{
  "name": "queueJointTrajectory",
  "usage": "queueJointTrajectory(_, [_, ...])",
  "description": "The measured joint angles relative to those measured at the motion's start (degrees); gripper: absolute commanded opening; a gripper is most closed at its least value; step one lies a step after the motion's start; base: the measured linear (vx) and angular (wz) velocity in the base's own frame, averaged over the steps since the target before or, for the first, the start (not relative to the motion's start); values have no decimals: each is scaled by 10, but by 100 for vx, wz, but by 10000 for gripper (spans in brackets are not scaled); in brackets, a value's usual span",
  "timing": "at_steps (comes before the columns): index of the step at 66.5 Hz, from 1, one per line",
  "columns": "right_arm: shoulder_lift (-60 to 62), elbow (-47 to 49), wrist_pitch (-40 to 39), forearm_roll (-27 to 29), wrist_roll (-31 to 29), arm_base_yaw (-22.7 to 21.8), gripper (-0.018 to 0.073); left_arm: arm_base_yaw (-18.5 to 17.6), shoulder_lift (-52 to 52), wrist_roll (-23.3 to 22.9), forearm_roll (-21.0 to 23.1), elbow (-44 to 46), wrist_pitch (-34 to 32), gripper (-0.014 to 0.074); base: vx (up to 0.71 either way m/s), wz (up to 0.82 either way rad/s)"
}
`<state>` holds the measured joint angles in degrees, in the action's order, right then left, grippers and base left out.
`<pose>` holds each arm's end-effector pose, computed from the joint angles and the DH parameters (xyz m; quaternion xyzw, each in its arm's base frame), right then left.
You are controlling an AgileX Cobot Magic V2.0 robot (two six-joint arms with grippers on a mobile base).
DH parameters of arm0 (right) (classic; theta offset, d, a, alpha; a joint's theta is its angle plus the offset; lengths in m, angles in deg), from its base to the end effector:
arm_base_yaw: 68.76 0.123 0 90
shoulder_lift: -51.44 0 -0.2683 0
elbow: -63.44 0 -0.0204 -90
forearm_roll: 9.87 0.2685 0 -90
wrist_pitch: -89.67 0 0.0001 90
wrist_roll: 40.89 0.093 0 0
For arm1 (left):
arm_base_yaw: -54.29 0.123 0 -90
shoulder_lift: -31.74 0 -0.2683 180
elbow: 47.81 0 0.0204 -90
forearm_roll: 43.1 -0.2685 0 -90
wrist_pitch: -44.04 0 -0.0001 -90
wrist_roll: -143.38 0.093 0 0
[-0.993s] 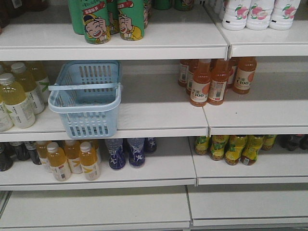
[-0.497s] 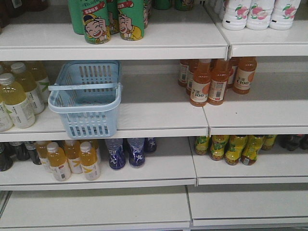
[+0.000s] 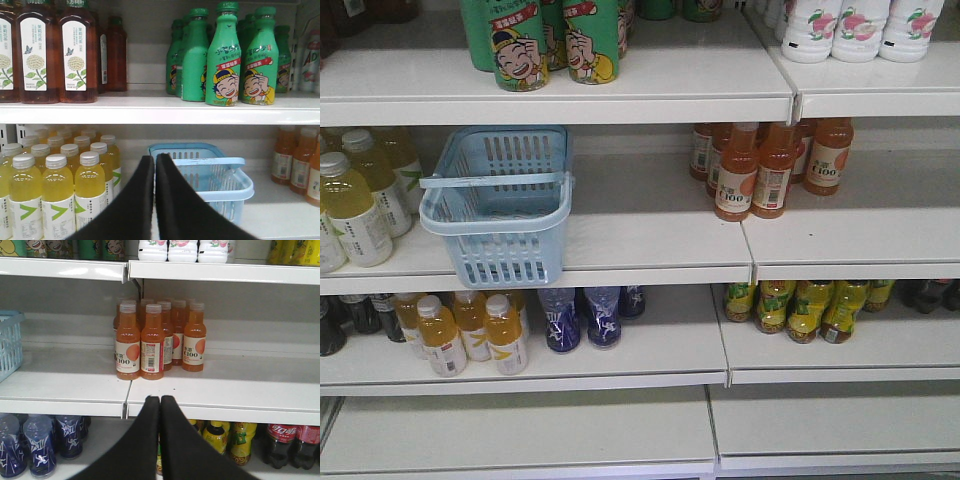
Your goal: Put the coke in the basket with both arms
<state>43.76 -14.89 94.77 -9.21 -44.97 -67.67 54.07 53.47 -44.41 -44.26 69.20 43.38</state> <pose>0.0935 0.0019 0.1960 -0.0285 0.7134 -0.0139 0.7001 0.1088 -0.0004 0.2769 -0.0373 0.6685 -0.0445 0.7415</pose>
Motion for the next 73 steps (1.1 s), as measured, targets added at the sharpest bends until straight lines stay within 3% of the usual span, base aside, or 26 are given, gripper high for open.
queueJointTrajectory(8, [0,0,0,0,0,0,-10,0,106,6,0,93,14,-6,0,0])
queueJointTrajectory(18, [0,0,0,0,0,0,-10,0,206,7,0,189,83,-6,0,0])
queueJointTrajectory(49, [0,0,0,0,0,0,-10,0,249,7,0,207,100,7,0,0])
queueJointTrajectory(63, [0,0,0,0,0,0,-10,0,249,8,0,207,100,102,0,0])
queueJointTrajectory(73, [0,0,0,0,0,0,-10,0,249,8,0,207,100,227,0,0])
